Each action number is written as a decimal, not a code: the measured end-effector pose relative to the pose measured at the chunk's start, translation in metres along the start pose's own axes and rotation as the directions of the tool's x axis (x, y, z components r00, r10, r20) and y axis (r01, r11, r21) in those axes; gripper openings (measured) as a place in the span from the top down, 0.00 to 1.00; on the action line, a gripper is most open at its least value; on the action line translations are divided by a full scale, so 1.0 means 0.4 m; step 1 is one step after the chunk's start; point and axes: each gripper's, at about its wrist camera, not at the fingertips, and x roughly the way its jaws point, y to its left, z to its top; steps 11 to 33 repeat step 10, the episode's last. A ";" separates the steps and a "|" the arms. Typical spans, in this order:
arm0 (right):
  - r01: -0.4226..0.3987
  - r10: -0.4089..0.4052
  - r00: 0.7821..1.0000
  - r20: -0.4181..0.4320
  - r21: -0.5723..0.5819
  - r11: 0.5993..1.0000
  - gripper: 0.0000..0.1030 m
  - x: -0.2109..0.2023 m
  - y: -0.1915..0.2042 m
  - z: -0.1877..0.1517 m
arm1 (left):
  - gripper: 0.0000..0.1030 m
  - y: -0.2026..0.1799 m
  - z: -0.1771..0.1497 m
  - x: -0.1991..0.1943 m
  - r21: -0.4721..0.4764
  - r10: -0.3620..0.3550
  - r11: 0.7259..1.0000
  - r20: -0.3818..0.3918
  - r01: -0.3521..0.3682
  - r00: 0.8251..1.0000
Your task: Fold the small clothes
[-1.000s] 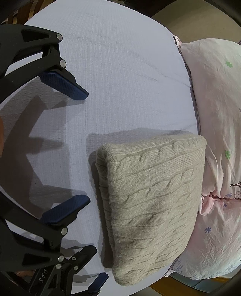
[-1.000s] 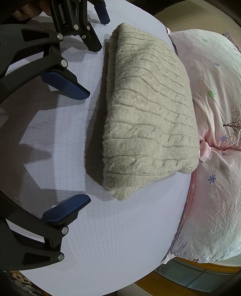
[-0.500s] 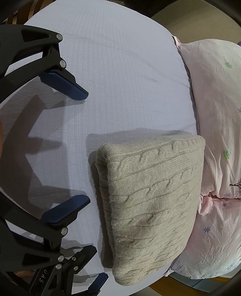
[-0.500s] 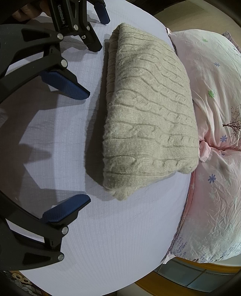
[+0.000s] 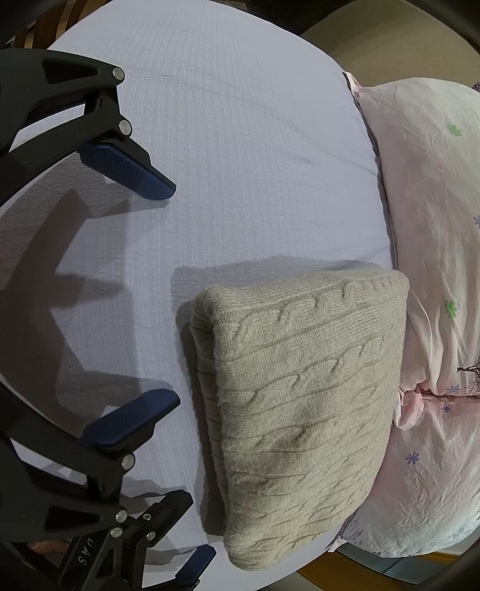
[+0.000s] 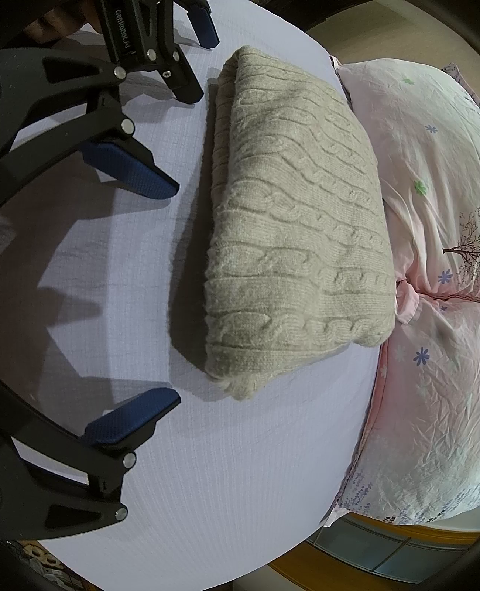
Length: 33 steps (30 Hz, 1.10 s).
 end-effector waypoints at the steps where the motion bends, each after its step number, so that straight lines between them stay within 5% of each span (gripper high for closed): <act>1: 0.000 0.000 1.000 0.000 0.000 1.000 0.02 0.000 0.000 0.000 | 0.01 0.000 0.000 0.000 0.001 0.000 1.000 0.001 0.000 1.000; 33: 0.000 0.000 1.000 0.000 0.000 1.000 0.02 -0.001 0.001 0.000 | 0.01 0.001 0.001 0.000 0.001 0.000 1.000 0.005 0.000 1.000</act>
